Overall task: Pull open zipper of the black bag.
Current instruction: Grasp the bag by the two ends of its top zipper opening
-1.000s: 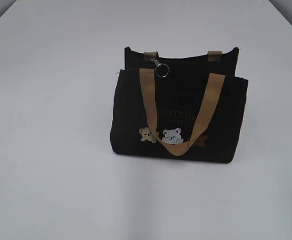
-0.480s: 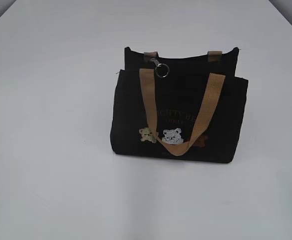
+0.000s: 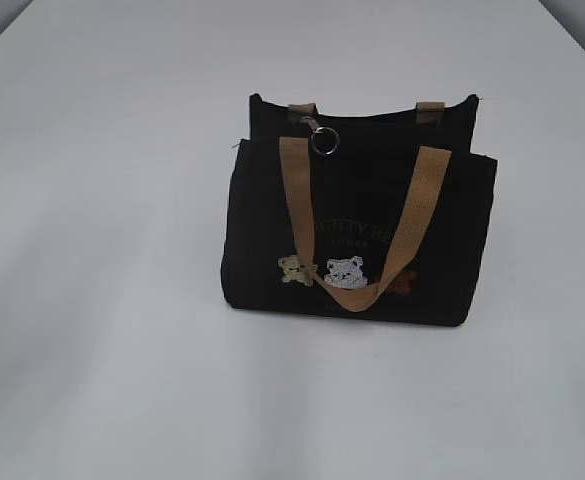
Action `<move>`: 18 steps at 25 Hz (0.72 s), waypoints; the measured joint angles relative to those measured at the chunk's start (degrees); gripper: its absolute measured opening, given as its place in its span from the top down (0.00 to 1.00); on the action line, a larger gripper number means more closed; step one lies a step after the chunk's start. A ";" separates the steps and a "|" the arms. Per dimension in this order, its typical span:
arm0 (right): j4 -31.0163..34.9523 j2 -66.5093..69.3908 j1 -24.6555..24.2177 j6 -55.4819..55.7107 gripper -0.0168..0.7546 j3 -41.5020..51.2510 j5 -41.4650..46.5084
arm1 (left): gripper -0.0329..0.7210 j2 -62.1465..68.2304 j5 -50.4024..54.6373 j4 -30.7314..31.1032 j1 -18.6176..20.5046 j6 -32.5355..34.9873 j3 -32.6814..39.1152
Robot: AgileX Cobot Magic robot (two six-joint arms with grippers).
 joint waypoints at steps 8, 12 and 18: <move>0.01 0.00 0.00 0.00 0.66 0.00 0.00 | 0.56 33.64 8.84 -24.89 -4.52 56.27 -2.26; 0.01 0.00 0.00 0.00 0.66 0.00 0.00 | 0.51 43.00 9.20 -25.40 -8.85 64.53 -6.40; 0.01 0.00 0.00 0.00 0.66 0.00 0.00 | 0.46 50.75 9.25 -25.57 -11.08 65.71 -12.33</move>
